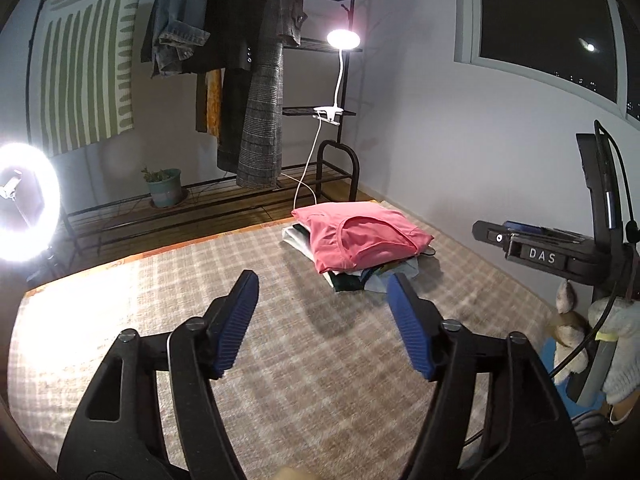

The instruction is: Fold small clothes

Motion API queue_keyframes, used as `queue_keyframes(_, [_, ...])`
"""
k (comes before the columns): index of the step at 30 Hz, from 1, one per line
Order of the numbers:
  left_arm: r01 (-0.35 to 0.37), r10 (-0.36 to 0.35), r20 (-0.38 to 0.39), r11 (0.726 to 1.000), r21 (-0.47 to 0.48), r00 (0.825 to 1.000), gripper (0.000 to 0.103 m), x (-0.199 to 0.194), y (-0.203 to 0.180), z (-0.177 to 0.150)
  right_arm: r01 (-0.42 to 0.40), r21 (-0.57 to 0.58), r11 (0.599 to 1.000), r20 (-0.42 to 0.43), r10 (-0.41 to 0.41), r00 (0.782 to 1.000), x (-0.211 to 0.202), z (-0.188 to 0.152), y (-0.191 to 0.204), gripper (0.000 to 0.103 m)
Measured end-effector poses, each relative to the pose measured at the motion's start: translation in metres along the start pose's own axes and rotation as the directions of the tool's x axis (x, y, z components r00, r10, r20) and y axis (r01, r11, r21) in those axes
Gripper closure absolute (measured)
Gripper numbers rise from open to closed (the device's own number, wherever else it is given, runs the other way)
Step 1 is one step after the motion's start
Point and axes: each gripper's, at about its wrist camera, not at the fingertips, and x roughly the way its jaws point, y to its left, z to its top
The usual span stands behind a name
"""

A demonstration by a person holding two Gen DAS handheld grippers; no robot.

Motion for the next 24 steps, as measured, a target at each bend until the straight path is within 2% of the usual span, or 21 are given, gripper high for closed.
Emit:
queue_keyframes(1, [0.0, 0.0, 0.002, 1.0, 0.0, 1.0, 0.031, -0.002, 0.001, -0.003, 0.001, 0.005, 1.0, 0.006, -0.001, 1.0, -0.001, -0.003, 0.002, 0.036])
queue_keyframes(2, [0.0, 0.0, 0.002, 1.0, -0.002, 1.0, 0.028, -0.003, 0.003, -0.005, 0.005, 0.007, 1.0, 0.016, -0.005, 1.0, -0.003, -0.007, 0.005, 0.032])
queue_keyframes(4, [-0.002, 0.002, 0.004, 1.0, -0.008, 1.0, 0.022, -0.004, 0.005, -0.01, 0.016, -0.004, 1.0, 0.023, -0.016, 1.0, -0.003, -0.013, 0.011, 0.031])
queue_keyframes(7, [-0.02, 0.02, 0.014, 1.0, -0.004, 1.0, 0.017, -0.005, 0.007, -0.015, 0.011, 0.004, 1.0, 0.026, -0.011, 1.0, -0.001, -0.02, 0.017, 0.023])
queue_keyframes(12, [-0.072, 0.071, 0.025, 0.996, 0.052, 0.997, 0.005, -0.003, 0.007, -0.019, 0.029, 0.004, 1.0, 0.041, -0.029, 0.999, 0.008, -0.032, 0.022, 0.015])
queue_keyframes(16, [-0.084, 0.083, 0.022, 0.996, 0.034, 0.996, 0.001, -0.003, 0.012, -0.022, 0.022, 0.009, 1.0, 0.022, -0.022, 1.0, 0.014, -0.038, 0.021, 0.001])
queue_keyframes(21, [-0.088, 0.088, -0.004, 0.996, 0.012, 0.996, 0.0, -0.002, 0.015, -0.024, 0.041, 0.033, 0.999, 0.081, -0.044, 0.996, 0.008, -0.036, 0.017, 0.0])
queue_keyframes(24, [-0.101, 0.102, -0.007, 0.995, 0.019, 0.995, 0.0, -0.002, 0.014, -0.026, 0.039, 0.037, 0.999, 0.085, -0.042, 0.996, 0.01, -0.034, 0.016, 0.0])
